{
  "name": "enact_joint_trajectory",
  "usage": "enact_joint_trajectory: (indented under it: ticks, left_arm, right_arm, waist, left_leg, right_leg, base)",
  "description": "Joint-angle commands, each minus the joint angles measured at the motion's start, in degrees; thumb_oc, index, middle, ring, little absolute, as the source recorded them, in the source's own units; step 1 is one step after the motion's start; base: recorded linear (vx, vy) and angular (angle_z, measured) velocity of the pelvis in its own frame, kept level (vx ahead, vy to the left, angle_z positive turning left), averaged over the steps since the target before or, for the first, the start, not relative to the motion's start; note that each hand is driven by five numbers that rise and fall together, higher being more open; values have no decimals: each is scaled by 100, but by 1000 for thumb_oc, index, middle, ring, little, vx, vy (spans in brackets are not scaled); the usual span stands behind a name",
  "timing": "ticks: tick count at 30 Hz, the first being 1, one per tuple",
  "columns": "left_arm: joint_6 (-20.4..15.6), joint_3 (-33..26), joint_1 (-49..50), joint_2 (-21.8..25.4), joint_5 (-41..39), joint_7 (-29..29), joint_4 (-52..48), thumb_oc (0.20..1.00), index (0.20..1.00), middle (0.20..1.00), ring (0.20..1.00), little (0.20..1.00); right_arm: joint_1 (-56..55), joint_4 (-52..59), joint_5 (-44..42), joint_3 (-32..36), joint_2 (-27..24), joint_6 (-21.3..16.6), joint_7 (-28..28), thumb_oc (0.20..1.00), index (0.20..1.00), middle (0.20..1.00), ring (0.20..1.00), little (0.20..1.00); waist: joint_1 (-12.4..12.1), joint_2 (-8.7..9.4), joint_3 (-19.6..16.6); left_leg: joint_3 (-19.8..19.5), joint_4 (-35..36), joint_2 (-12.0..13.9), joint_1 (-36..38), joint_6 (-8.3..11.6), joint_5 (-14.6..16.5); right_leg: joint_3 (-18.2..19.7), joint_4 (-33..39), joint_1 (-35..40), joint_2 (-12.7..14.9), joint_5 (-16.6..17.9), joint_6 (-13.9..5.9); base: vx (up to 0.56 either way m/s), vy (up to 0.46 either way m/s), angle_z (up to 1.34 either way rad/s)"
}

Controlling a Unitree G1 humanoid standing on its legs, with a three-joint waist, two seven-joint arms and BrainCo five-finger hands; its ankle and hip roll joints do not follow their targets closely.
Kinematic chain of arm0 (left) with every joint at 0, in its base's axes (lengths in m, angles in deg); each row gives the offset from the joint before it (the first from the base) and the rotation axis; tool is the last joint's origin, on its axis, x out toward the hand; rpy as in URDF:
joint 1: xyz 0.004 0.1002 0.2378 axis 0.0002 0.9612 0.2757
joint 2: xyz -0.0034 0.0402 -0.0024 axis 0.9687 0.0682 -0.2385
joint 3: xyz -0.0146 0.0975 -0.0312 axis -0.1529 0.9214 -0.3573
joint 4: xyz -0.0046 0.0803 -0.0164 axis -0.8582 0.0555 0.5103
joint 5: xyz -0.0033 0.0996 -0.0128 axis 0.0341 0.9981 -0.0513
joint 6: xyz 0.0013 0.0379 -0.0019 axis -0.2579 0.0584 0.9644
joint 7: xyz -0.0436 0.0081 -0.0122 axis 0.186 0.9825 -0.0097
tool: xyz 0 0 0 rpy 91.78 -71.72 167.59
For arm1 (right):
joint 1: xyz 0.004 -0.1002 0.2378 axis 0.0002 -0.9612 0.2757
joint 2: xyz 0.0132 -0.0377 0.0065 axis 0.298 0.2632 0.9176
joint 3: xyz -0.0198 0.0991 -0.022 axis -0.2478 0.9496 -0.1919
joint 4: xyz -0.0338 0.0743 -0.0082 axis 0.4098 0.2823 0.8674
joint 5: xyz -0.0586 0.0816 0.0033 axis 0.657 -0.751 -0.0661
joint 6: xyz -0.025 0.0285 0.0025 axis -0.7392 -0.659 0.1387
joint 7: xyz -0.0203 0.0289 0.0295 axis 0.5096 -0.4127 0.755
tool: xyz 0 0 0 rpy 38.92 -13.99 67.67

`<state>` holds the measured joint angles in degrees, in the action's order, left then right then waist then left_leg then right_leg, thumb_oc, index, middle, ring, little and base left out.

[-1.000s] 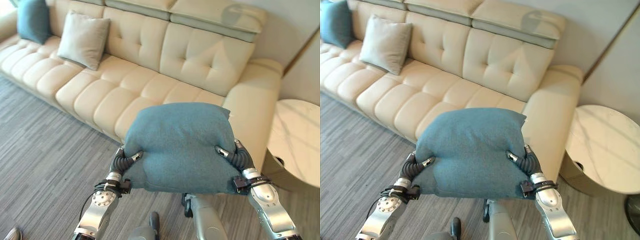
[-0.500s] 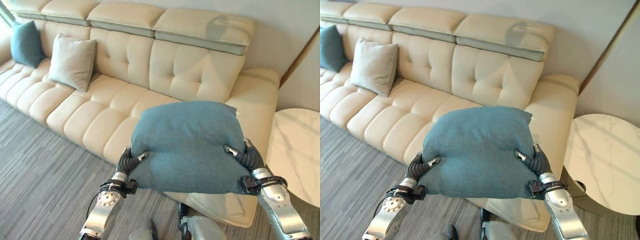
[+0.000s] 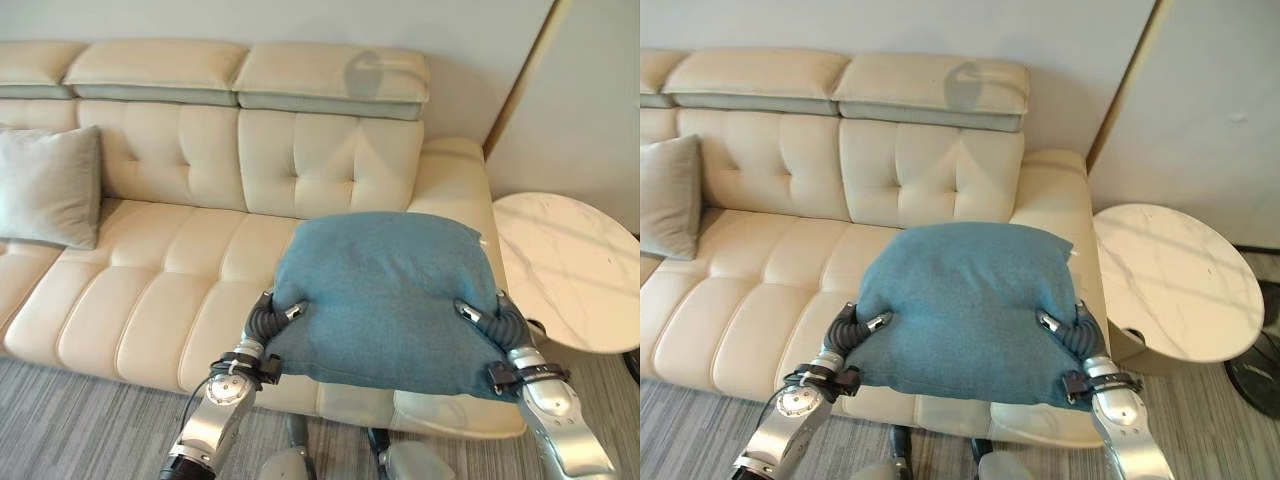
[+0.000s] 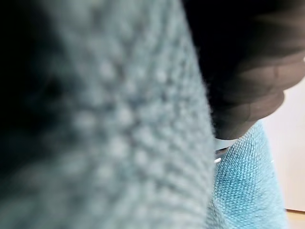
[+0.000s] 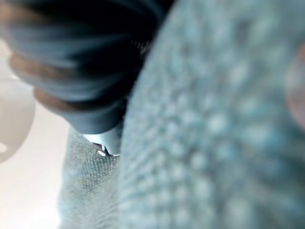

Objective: Pick up all the scattered cushions and arrange them neatly on the sofa.

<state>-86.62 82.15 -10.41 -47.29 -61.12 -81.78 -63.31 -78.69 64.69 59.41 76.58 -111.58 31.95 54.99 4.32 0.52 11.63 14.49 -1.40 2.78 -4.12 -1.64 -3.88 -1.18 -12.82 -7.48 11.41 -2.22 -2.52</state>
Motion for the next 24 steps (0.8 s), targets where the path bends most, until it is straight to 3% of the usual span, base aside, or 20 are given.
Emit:
enact_joint_trajectory:
  ticks: [1, 2, 7, 10, 16, 18, 24]
  left_arm:
    - [-633, -159, -130, 152, -9, 39, -810, 200, 200, 200, 200, 200]
    - [-632, -161, -132, 152, -9, 39, -810, 200, 200, 200, 200, 200]
    - [-628, -209, -120, 76, 19, 26, -758, 200, 200, 200, 200, 200]
    - [-637, -159, -194, 13, 94, -41, -704, 200, 200, 200, 200, 200]
    - [-693, -161, -258, 55, 206, -24, -720, 200, 200, 200, 200, 200]
    - [-759, -193, -416, 105, 291, 148, -667, 200, 200, 200, 200, 200]
    - [-1021, 146, -1798, 125, 509, 1110, -21, 200, 200, 200, 200, 200]
  right_arm:
    - [659, 467, -165, -80, 212, -612, 214, 200, 200, 200, 200, 200]
    - [663, 466, -165, -82, 213, -613, 213, 200, 200, 200, 200, 200]
    - [814, 294, -237, -230, 106, -601, 264, 200, 200, 200, 200, 200]
    - [753, 261, -172, -191, 46, -613, 221, 200, 200, 200, 200, 200]
    - [992, 88, -211, -309, -20, -627, 133, 200, 200, 200, 200, 200]
    - [1343, 38, -222, -441, 50, -667, -10, 200, 200, 200, 200, 200]
    - [3122, -380, 273, -1081, 395, -953, -998, 200, 200, 200, 200, 200]
  waist:
    - [-145, 183, -178]
    - [-149, 182, -188]
    - [-171, 204, -130]
    - [-103, 211, -71]
    - [-200, 129, -147]
    - [-249, 23, -157]
    - [-344, -180, 106]
  left_leg:
    - [-171, -546, 234, 6, 412, 820]
    - [-165, -531, 236, -6, 411, 799]
    - [-53, -207, -143, 296, 302, 854]
    - [-289, -236, -297, 346, 268, 943]
    - [-311, -182, -386, 229, 275, 960]
    - [-306, -100, -394, 112, 287, 917]
    - [-293, -252, -409, -648, 309, 835]
  right_leg:
    - [-257, 124, 268, -14, 47, -627]
    - [-252, 141, 254, -19, 70, -624]
    - [-668, 474, -117, -735, -6, -443]
    - [-309, 568, -67, -941, -76, -341]
    - [-460, 981, -11, -869, 121, -318]
    - [-510, 1129, -52, -835, 175, -320]
    - [-449, 1032, -773, -802, 283, -306]
  base:
    - [153, 248, -58]
    - [206, 317, -41]
    - [97, 129, -15]
    - [133, 10, 12]
    - [81, -43, 19]
    - [45, -21, 13]
    - [-72, 0, 3]
